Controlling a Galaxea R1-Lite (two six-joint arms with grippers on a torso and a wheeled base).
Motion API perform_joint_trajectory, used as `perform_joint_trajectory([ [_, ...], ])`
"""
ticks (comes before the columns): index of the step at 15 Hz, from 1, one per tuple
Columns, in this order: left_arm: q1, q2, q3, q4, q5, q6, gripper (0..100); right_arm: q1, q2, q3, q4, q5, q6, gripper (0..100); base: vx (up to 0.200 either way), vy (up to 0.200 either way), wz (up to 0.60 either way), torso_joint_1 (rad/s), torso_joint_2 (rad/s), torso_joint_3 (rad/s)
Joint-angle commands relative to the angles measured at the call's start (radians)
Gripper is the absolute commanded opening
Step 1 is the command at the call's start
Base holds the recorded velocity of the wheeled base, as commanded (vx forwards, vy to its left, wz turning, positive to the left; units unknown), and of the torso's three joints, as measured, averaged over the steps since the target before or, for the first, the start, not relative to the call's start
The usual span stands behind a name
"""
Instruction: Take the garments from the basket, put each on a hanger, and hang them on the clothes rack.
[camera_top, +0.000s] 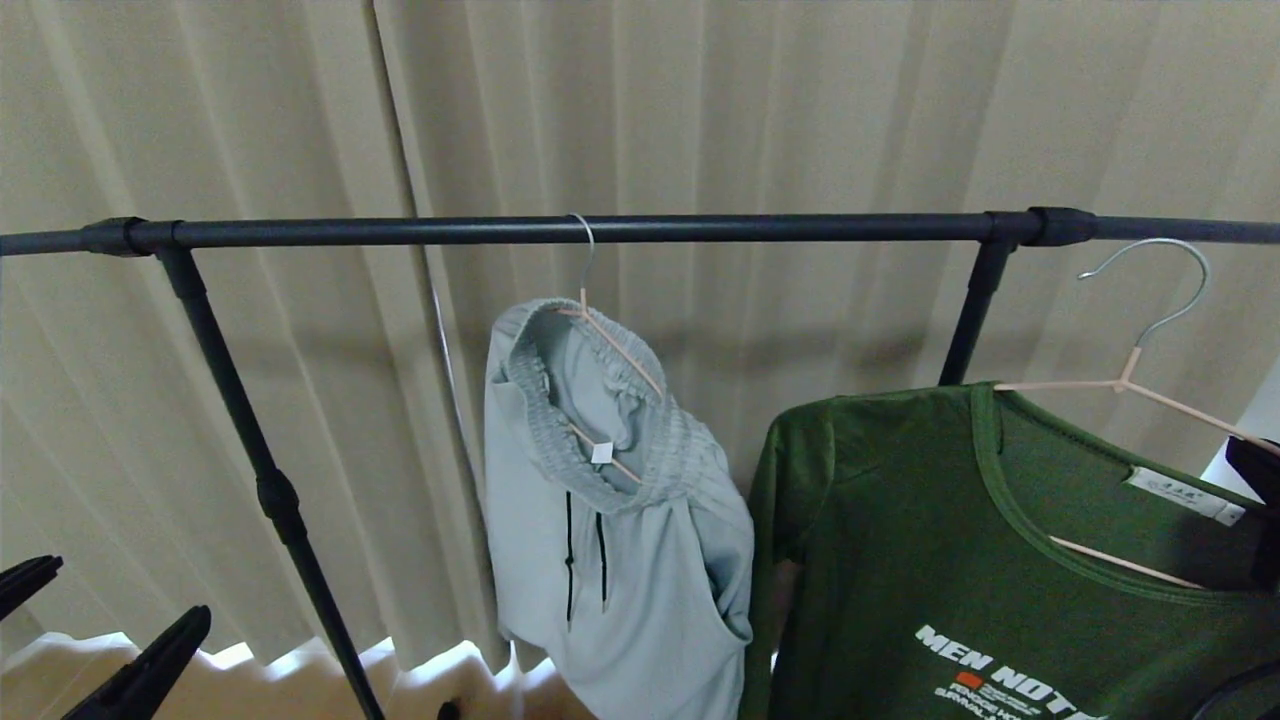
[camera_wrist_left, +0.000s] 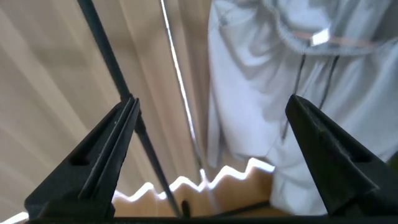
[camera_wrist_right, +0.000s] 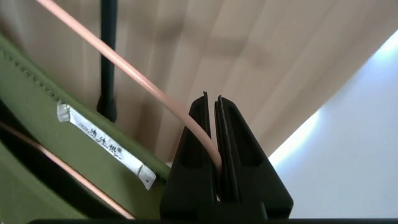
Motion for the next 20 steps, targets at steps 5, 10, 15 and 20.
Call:
perform_joint_trajectory([
  [5, 0.012, -0.112, 0.009, 0.015, 0.002, 0.027, 100, 0.041, 0.011, -0.042, 0.012, -0.002, -0.006, 0, 0.0, 0.0, 0.0, 0.0, 0.0, 0.0],
  [10, 0.012, -0.104, -0.006, 0.064, 0.002, 0.061, 100, 0.169, 0.249, -0.361, 0.153, -0.123, -0.023, 0, 0.0, 0.0, 0.0, 0.0, 0.0, 0.0],
  [15, 0.008, -0.112, -0.006, 0.064, 0.002, 0.079, 100, 0.184, 0.469, -0.562, 0.186, -0.266, -0.023, 0, 0.0, 0.0, 0.0, 0.0, 0.0, 0.0],
  [20, 0.006, -0.113, -0.007, 0.064, 0.002, 0.119, 100, 0.238, 0.555, -0.565, 0.189, -0.381, -0.028, 0, 0.0, 0.0, 0.0, 0.0, 0.0, 0.0],
])
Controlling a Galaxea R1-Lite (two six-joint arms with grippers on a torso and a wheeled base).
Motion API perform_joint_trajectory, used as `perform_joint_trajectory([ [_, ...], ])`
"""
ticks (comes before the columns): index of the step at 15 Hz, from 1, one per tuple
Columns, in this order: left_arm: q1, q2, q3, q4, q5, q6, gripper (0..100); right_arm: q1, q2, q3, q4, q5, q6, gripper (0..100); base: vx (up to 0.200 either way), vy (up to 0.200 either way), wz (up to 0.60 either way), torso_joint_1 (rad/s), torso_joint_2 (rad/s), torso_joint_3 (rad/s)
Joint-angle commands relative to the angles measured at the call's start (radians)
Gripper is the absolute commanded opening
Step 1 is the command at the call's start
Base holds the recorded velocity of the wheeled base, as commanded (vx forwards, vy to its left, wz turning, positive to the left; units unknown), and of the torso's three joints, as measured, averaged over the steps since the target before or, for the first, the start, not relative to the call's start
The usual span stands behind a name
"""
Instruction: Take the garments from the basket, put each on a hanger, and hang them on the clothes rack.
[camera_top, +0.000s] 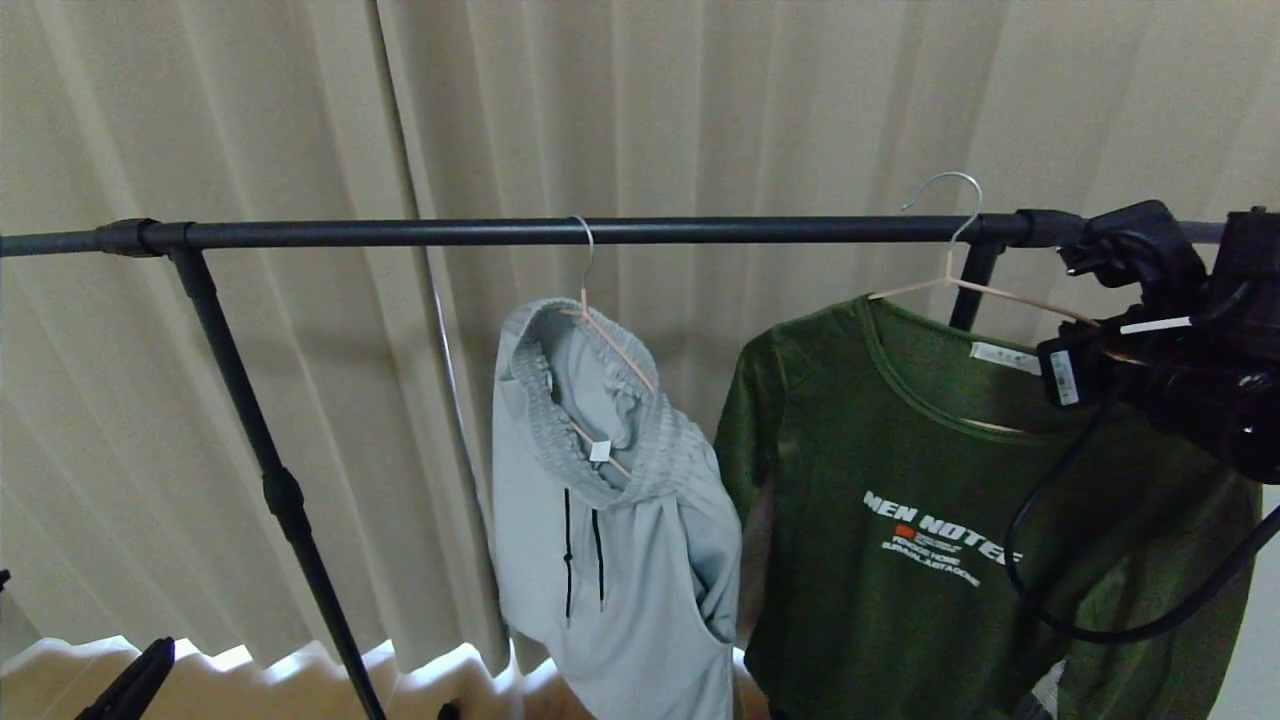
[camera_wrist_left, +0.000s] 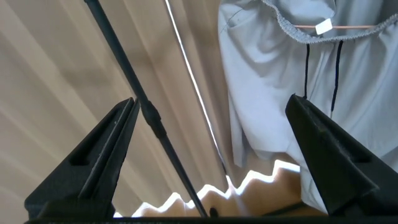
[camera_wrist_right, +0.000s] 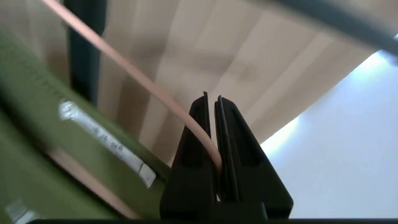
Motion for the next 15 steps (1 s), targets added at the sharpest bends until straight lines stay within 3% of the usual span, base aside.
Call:
perform_joint_trajectory([
  [1, 0.0, 0.002, 0.0, -0.001, 0.001, 0.002, 100, 0.025, 0.045, -0.003, -0.001, -0.017, -0.01, 0, 0.0, 0.0, 0.0, 0.0, 0.0, 0.0],
  [10, 0.007, -0.014, 0.011, 0.018, 0.008, 0.0, 100, 0.099, 0.017, 0.05, -0.015, -0.019, -0.016, 0, 0.0, 0.0, 0.0, 0.0, 0.0, 0.0],
  [11, 0.007, -0.035, 0.004, 0.055, 0.013, 0.0, 100, 0.102, 0.008, 0.057, -0.016, -0.011, -0.012, 100, 0.0, 0.0, 0.0, 0.0, 0.0, 0.0],
  [14, 0.012, -0.087, 0.006, 0.107, 0.033, -0.003, 100, 0.105, -0.017, 0.085, -0.039, 0.018, 0.047, 100, 0.0, 0.0, 0.0, 0.0, 0.0, 0.0],
  [15, 0.021, -0.109, 0.009, 0.125, 0.062, -0.011, 100, 0.108, -0.032, 0.116, -0.091, 0.069, 0.073, 100, 0.0, 0.0, 0.0, 0.0, 0.0, 0.0],
])
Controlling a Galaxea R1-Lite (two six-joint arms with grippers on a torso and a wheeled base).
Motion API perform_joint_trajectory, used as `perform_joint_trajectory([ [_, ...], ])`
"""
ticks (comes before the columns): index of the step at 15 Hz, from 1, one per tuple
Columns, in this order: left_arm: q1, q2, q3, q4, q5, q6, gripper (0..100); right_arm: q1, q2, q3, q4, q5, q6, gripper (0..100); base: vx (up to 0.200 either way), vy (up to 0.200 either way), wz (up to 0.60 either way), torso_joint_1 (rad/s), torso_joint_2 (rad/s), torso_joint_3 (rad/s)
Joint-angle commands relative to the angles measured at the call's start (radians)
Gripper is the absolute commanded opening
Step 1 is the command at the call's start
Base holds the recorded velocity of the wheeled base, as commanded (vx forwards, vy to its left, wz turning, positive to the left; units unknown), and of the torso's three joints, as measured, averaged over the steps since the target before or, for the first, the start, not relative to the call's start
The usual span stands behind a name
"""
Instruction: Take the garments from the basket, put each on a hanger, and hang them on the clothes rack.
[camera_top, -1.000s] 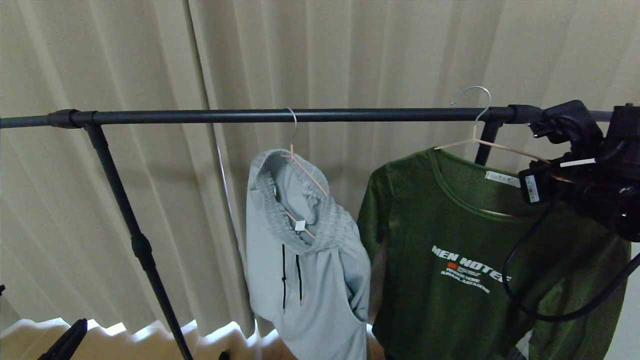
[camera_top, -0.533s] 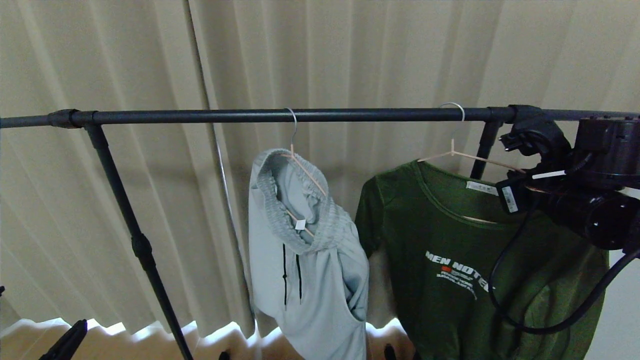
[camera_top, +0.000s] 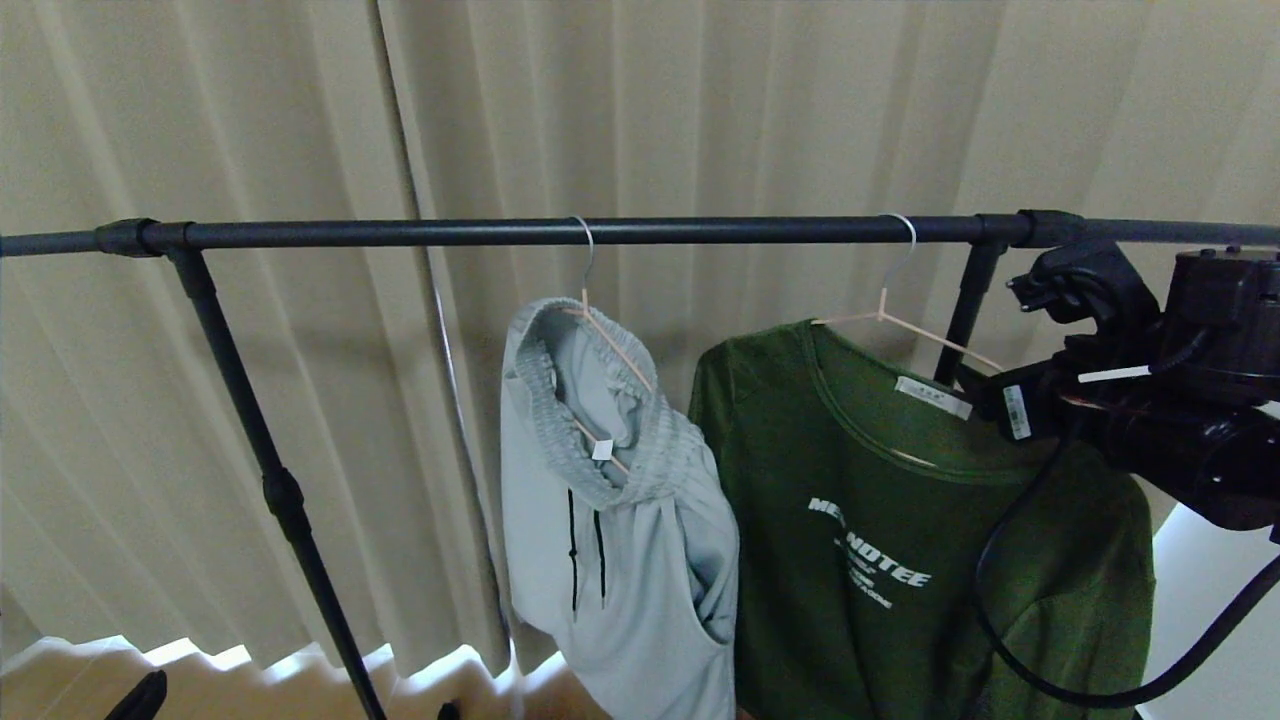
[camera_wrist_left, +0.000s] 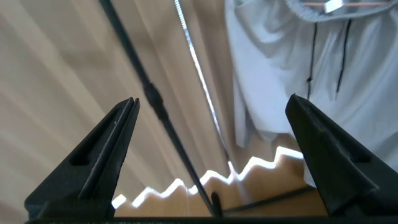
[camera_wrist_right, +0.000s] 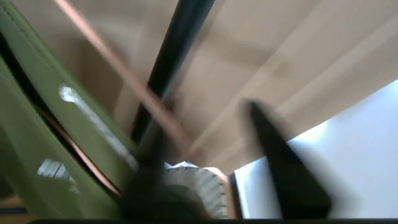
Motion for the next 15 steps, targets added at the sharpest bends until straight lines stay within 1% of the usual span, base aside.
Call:
perform_joint_trajectory([
  [1, 0.026, -0.066, 0.001, 0.035, 0.05, -0.025, 100, 0.004, -0.045, 0.063, -0.087, 0.093, 0.023, 100, 0.0, 0.0, 0.0, 0.0, 0.0, 0.0],
  [2, 0.037, -0.073, -0.004, 0.045, 0.064, -0.042, 100, 0.004, -0.053, 0.08, -0.115, 0.127, 0.024, 100, 0.0, 0.0, 0.0, 0.0, 0.0, 0.0],
  [3, 0.057, -0.096, -0.007, 0.065, 0.081, -0.097, 100, 0.0, -0.074, 0.126, -0.189, 0.217, 0.024, 100, 0.0, 0.0, 0.0, 0.0, 0.0, 0.0],
  [4, 0.064, -0.106, -0.006, 0.072, 0.081, -0.117, 100, -0.002, -0.082, 0.145, -0.215, 0.248, 0.024, 100, 0.0, 0.0, 0.0, 0.0, 0.0, 0.0],
  [5, 0.083, -0.129, -0.004, 0.096, 0.081, -0.152, 100, -0.002, -0.097, 0.184, -0.265, 0.306, 0.024, 100, 0.0, 0.0, 0.0, 0.0, 0.0, 0.0],
  [6, 0.087, -0.152, 0.001, 0.113, 0.081, -0.163, 100, -0.002, -0.114, 0.201, -0.304, 0.329, 0.024, 100, 0.0, 0.0, 0.0, 0.0, 0.0, 0.0],
  [8, 0.087, -0.227, -0.002, 0.176, 0.082, -0.163, 100, -0.002, -0.186, 0.233, -0.331, 0.328, 0.034, 100, 0.0, 0.0, 0.0, 0.0, 0.0, 0.0],
  [10, 0.087, -0.303, -0.006, 0.248, 0.085, -0.163, 100, -0.002, -0.284, 0.274, -0.317, 0.322, 0.035, 100, 0.0, 0.0, 0.0, 0.0, 0.0, 0.0],
  [11, 0.089, -0.383, 0.004, 0.331, 0.099, -0.163, 100, -0.009, -0.367, 0.32, -0.305, 0.317, 0.034, 100, 0.0, 0.0, 0.0, 0.0, 0.0, 0.0],
  [12, 0.089, -0.423, 0.008, 0.383, 0.107, -0.163, 100, -0.02, -0.409, 0.339, -0.287, 0.316, 0.032, 100, 0.0, 0.0, 0.0, 0.0, 0.0, 0.0],
  [13, 0.084, -0.481, 0.016, 0.466, 0.137, -0.165, 100, -0.054, -0.498, 0.373, -0.215, 0.316, 0.034, 100, 0.0, 0.0, 0.0, 0.0, 0.0, 0.0],
  [15, 0.081, -0.489, 0.016, 0.476, 0.194, -0.197, 100, -0.098, -0.6, 0.388, -0.104, 0.317, 0.035, 100, 0.0, 0.0, 0.0, 0.0, 0.0, 0.0],
])
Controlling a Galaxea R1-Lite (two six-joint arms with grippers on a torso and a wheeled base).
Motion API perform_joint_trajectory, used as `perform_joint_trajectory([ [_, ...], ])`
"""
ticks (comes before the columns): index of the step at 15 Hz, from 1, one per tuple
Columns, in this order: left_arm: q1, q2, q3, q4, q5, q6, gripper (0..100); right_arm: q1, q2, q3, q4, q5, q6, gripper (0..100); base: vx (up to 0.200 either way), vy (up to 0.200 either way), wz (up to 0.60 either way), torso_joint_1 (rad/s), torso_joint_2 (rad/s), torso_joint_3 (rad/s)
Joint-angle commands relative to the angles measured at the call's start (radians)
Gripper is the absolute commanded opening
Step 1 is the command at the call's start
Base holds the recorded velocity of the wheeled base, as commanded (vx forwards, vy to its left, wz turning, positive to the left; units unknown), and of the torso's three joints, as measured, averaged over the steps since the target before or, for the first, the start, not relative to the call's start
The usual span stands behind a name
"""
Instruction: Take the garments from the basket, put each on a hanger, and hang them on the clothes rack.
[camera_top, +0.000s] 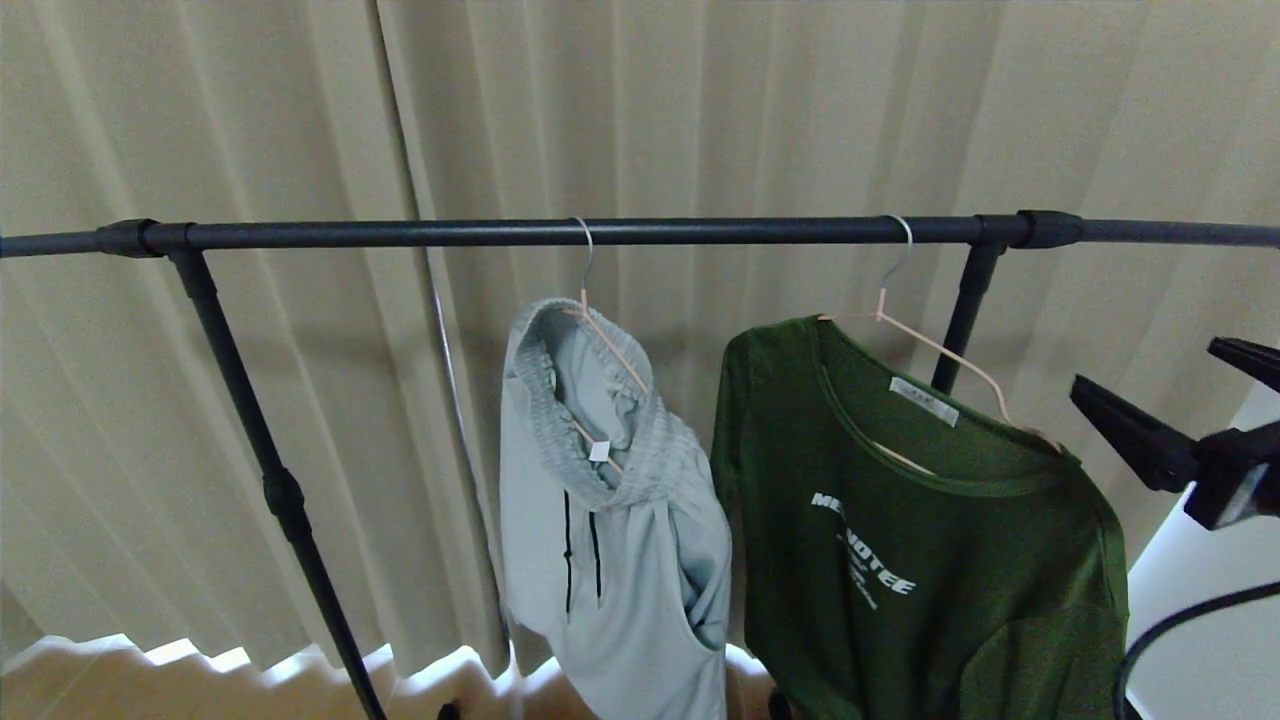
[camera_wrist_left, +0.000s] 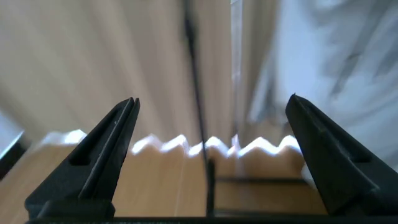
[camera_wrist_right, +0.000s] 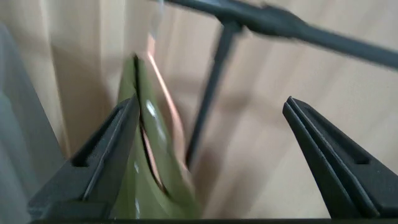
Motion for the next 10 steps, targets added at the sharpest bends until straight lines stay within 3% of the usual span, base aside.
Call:
perform_joint_trajectory([
  [1, -0.001, -0.062, 0.007, -0.002, 0.011, -0.037, 100, -0.101, -0.252, 0.053, 0.195, 0.0, 0.007, 100, 0.0, 0.0, 0.0, 0.0, 0.0, 0.0],
  [5, -0.001, -0.06, 0.074, -0.102, -0.037, -0.068, 100, -0.224, -0.496, 0.105, 0.509, 0.002, 0.019, 100, 0.0, 0.0, 0.0, 0.0, 0.0, 0.0],
  [7, -0.001, -0.062, 0.1, -0.149, -0.21, -0.054, 100, -0.241, -0.634, 0.113, 0.663, 0.002, 0.046, 100, 0.0, 0.0, 0.0, 0.0, 0.0, 0.0],
  [10, -0.001, -0.062, 0.1, -0.149, -0.225, -0.034, 100, -0.241, -0.8, 0.142, 0.77, 0.002, 0.073, 100, 0.0, 0.0, 0.0, 0.0, 0.0, 0.0],
])
